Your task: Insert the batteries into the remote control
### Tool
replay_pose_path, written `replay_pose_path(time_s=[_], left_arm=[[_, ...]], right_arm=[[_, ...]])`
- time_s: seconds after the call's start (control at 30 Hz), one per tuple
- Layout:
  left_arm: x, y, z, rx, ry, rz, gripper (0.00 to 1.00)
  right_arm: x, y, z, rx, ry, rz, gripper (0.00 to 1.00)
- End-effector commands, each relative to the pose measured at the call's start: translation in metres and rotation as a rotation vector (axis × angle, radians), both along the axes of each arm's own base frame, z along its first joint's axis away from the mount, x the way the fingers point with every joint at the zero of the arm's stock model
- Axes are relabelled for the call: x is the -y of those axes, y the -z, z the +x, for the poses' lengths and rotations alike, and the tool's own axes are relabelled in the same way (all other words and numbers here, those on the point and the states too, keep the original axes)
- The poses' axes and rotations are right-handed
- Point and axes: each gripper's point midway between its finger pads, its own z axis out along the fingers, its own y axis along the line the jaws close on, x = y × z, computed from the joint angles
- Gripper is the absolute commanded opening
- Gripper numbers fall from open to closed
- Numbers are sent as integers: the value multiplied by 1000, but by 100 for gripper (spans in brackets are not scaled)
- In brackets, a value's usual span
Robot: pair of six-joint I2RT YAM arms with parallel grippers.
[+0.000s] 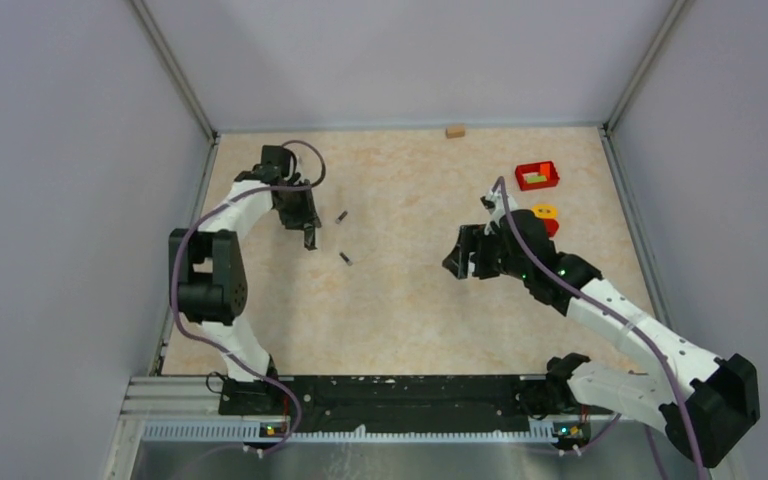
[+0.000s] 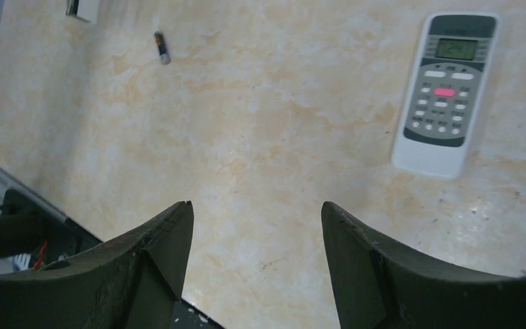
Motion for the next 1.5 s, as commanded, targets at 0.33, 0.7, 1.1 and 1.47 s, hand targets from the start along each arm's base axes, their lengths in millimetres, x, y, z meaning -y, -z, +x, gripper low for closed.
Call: replay_pose_path(time_s=[0.33,0.7,1.1,1.47], left_arm=[[155,-197,-98,328,548,-890,0],[199,-253,-183,328,826,-1059,0],[203,-272,-207,378,909,-1115,2],[203,-273,-195,453,845,-1059,71]], right_arm=[[-97,-156,-13,63,-336,620,95],[-111,-181,13,89,-285,723,97],[-126,-213,-8,91,-462,935,68],[-129,-180,20,-87,-253,907,15]])
